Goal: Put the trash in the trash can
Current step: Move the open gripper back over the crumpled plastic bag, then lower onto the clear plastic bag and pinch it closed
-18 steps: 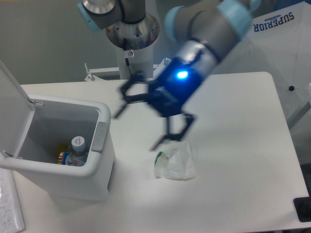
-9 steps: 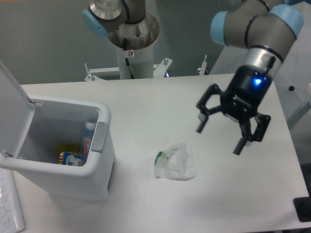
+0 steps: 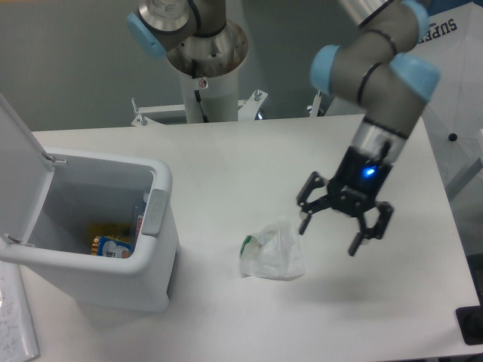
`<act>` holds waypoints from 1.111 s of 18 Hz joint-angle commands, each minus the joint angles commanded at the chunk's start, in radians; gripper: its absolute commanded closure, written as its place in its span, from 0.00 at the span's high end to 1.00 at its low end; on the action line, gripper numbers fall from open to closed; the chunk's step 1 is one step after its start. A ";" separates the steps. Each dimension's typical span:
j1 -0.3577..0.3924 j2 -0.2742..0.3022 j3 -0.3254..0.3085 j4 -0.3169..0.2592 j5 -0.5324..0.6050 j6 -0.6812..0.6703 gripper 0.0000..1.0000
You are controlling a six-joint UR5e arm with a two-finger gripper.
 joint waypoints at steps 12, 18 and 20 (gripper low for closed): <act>-0.195 -0.054 -0.051 -0.002 0.320 -0.011 1.00; -0.253 -0.057 -0.097 0.000 0.435 -0.014 0.90; -0.261 -0.057 -0.094 -0.006 0.443 -0.015 0.46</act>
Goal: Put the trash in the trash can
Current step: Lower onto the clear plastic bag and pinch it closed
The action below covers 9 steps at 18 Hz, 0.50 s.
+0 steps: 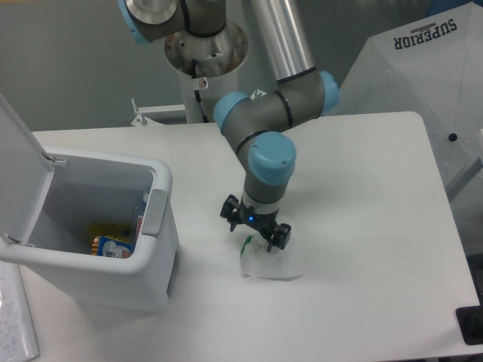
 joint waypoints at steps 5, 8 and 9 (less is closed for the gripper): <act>0.003 0.012 0.018 -0.002 0.005 0.002 0.00; 0.008 0.012 0.043 -0.003 0.003 0.005 0.00; 0.012 0.014 0.049 -0.003 -0.003 0.003 0.00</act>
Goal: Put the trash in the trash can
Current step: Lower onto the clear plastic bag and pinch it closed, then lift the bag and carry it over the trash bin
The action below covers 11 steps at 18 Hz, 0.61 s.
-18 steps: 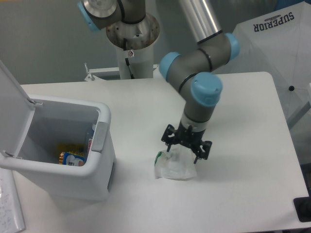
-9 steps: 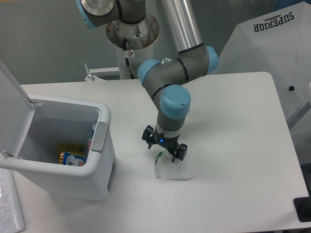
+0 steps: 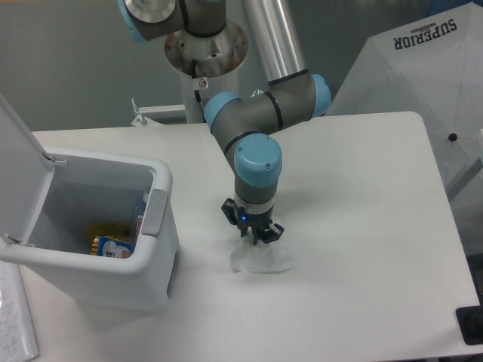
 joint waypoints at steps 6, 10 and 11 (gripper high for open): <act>0.026 0.044 0.067 0.000 -0.064 -0.024 0.00; 0.071 0.060 0.230 0.000 -0.302 -0.188 0.00; 0.077 0.060 0.273 0.000 -0.334 -0.237 0.00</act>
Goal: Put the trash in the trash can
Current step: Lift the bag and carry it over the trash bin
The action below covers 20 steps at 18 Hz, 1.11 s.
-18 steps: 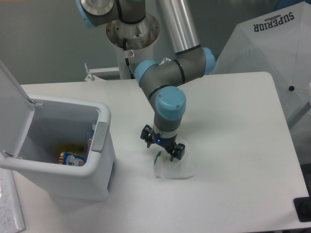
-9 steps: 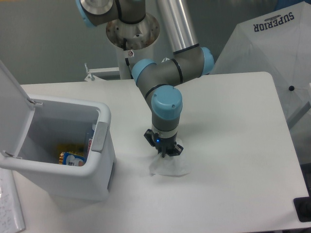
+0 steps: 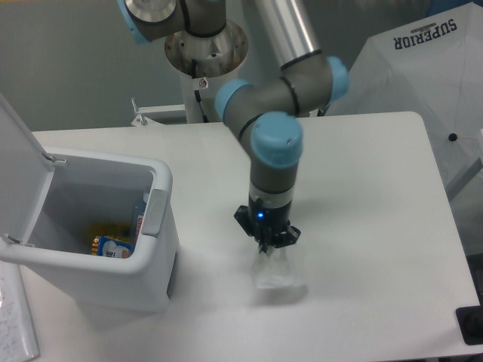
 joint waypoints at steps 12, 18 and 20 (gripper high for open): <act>-0.003 0.142 0.097 0.002 -0.304 -0.345 0.00; -0.082 0.232 0.059 0.002 -0.405 -0.456 0.00; -0.141 0.241 0.036 0.002 -0.405 -0.470 0.00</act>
